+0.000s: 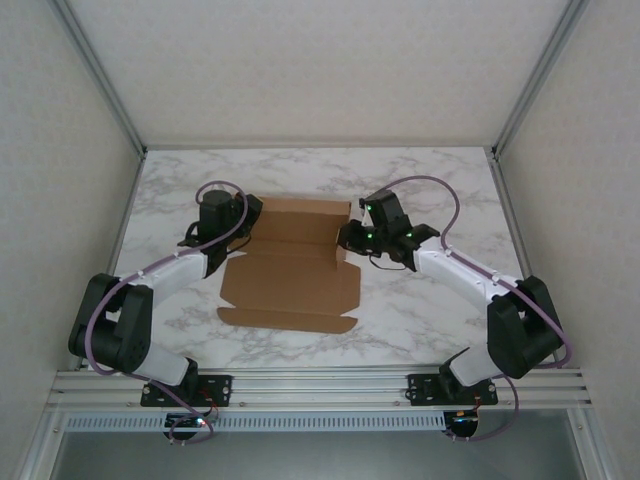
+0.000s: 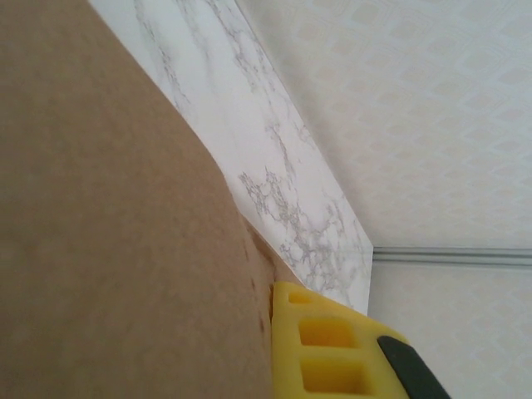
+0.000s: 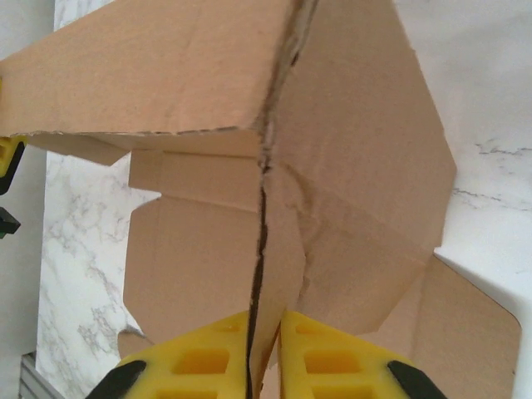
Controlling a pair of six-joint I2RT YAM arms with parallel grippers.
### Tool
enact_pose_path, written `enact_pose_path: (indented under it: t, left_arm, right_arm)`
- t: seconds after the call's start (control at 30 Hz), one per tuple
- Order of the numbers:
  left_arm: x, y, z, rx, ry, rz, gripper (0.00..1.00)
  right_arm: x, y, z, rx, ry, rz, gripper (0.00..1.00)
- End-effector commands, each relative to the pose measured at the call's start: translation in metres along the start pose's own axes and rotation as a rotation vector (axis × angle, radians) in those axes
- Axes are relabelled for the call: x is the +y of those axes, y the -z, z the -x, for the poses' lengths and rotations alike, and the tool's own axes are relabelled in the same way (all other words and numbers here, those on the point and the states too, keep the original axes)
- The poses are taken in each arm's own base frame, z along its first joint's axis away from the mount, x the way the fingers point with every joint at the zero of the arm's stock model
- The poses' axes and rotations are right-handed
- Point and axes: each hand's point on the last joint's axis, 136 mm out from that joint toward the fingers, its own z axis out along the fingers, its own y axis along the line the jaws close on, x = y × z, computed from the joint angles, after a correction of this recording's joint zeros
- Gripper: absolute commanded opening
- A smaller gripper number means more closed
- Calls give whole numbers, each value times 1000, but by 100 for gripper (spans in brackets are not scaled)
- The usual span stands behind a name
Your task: Fold the paper box
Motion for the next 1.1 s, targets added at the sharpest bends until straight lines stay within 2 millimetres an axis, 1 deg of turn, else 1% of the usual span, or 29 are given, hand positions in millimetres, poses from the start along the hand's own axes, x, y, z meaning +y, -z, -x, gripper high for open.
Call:
enact_pose_path:
  t: [0.0, 0.1, 0.2, 0.3, 0.37, 0.53, 0.57, 0.67, 0.73, 0.8, 0.87, 0.9, 1.0, 1.07]
  left_arm:
    - [21, 6, -12, 40, -26, 61, 0]
    - [25, 11, -16, 57, -52, 65, 0]
    - [30, 17, -20, 68, -75, 77, 0]
    - [34, 24, -21, 70, -102, 87, 0]
    - [35, 27, -21, 67, -117, 90, 0]
    - [38, 31, -21, 55, -183, 118, 0]
    - [39, 32, -20, 51, -193, 127, 0]
    - [40, 34, -19, 40, -211, 144, 0]
    - [42, 34, -18, 35, -216, 156, 0]
    - [43, 34, -17, 33, -218, 165, 0]
    - [43, 33, -17, 34, -219, 169, 0]
    - [43, 33, -17, 34, -219, 171, 0]
    - [44, 32, -17, 35, -215, 175, 0]
    - [45, 32, -17, 36, -214, 180, 0]
  right_arm:
    - [3, -11, -7, -3, 44, 18, 15]
    - [-2, -18, -9, -13, 54, 15, 16]
    - [-4, -23, -17, 6, 83, 3, 18]
    - [-3, -21, -25, 9, 122, -9, 23]
    - [-1, -17, -29, 6, 145, -3, 27]
    - [4, -4, -39, 23, 189, 25, 47]
    - [5, -2, -40, 29, 196, 31, 49]
    - [14, 3, -46, 70, 231, 73, 53]
    - [25, 9, -51, 107, 265, 123, 61]
    - [33, 20, -52, 116, 311, 145, 64]
    - [43, 37, -48, 91, 377, 168, 64]
    - [52, 51, -44, 65, 417, 195, 64]
    - [65, 87, -21, -54, 505, 165, 64]
    - [66, 106, -5, -142, 549, 114, 65]
